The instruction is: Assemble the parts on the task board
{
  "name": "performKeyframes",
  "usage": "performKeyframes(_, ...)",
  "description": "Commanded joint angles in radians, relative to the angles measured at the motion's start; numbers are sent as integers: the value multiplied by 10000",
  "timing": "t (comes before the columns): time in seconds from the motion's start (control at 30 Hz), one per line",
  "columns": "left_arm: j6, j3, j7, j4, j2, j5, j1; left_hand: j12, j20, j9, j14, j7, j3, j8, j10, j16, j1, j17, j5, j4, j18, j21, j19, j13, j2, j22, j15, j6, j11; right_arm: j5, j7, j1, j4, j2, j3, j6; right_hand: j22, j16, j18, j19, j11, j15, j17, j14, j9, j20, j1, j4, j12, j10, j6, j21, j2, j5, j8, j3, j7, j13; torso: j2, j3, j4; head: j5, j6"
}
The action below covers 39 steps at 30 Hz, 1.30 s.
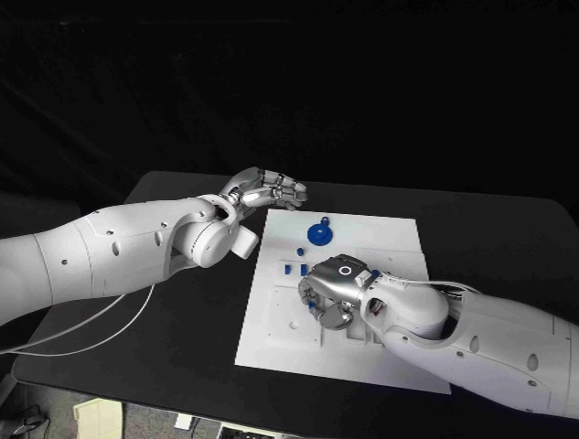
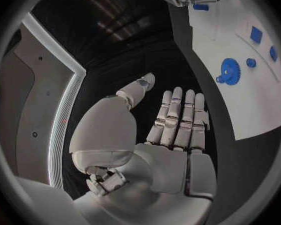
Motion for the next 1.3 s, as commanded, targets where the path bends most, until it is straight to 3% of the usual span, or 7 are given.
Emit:
performKeyframes(0.03, 81, 8, 95, 40, 1, 66, 11, 15, 52, -15, 65, 31, 1, 60, 39, 49, 30, 13, 44, 34, 111, -45, 47, -16, 74, 12, 14, 12, -1, 63, 35, -53, -42, -1, -59, 563, 217, 42, 468, 44, 8, -142, -32, -248, 12, -123, 5, 11, -28, 24, 48, 42, 13, 84, 26, -6, 32, 16, -5, -2, -6, -1, -6)
performKeyframes(0.43, 90, 8, 80, 44, -33, 67, 12, 14, 54, -18, 64, 32, -3, 60, 41, 47, 26, 13, 42, 35, 111, -51, 47, -20, 71, 15, 15, 9, 0, 542, 175, -50, -3, -167, -61, 133, 199, 262, 468, -153, 511, 341, -201, -355, -255, -70, -797, -446, -673, -1363, -1082, 255, -254, 1164, -679, -1604, 534, -331, -10, 8, -16, -8, 0)
performKeyframes(0.67, 102, 8, 77, 27, -46, 67, 11, 13, 54, -20, 64, 33, -5, 60, 41, 45, 23, 13, 40, 35, 112, -54, 48, -22, 69, 17, 16, 8, 1, 679, 145, -46, 380, -522, -56, -645, 134, 385, 468, -189, 746, 566, -312, -440, -397, -87, -875, -430, -673, -2138, -1544, 230, -528, 1177, -931, -2242, 731, -692, -8, 14, -12, -31, 35)
performKeyframes(0.9, 111, 8, 79, -10, -44, 67, 11, 13, 55, -21, 65, 33, -5, 61, 43, 44, 24, 14, 40, 35, 113, -57, 48, -24, 70, 19, 16, 6, 0, 897, 192, 88, 867, -958, 18, -1113, 83, 455, 468, -130, 764, 582, -393, -445, -431, -107, -691, -276, -627, -2178, -1612, 183, -591, 1133, -946, -2255, 761, -822, -14, 11, -20, -71, 72)
performKeyframes(1.13, 115, 8, 82, -37, -42, 70, 10, 12, 55, -22, 65, 33, -5, 61, 44, 44, 23, 14, 40, 35, 113, -58, 49, -25, 70, 20, 16, 6, 0, 1487, 343, 268, 1438, -1506, 450, -1019, 71, 492, 468, -99, 731, 553, -420, -438, -440, -117, -524, -224, -569, -2067, -1601, 174, -563, 1111, -934, -2149, 755, -840, -13, 17, -18, -165, 176)
performKeyframes(1.2, 115, 8, 80, -36, -42, 70, 10, 13, 55, -22, 65, 33, -6, 61, 44, 44, 23, 14, 40, 35, 113, -58, 49, -25, 70, 20, 16, 6, 0, 1975, 415, 372, 1586, -1764, 765, -664, 71, 530, 468, -73, 693, 516, -447, -434, -454, -115, -425, -156, -528, -1956, -1601, 177, -599, 1089, -931, -2066, 758, -855, -9, 16, -19, -195, 197)
performKeyframes(1.3, 135, 8, 83, -40, -43, 70, 10, 13, 55, -23, 66, 33, -5, 61, 46, 44, 24, 14, 40, 35, 114, -59, 49, -26, 71, 21, 16, 5, 0, 2365, 636, 612, 1585, -2053, 875, -419, 79, 561, 468, -62, 673, 496, -462, -429, -461, -115, -358, -135, -508, -1891, -1589, 184, -611, 1101, -922, -2022, 753, -868, -9, 13, -20, -222, 222)
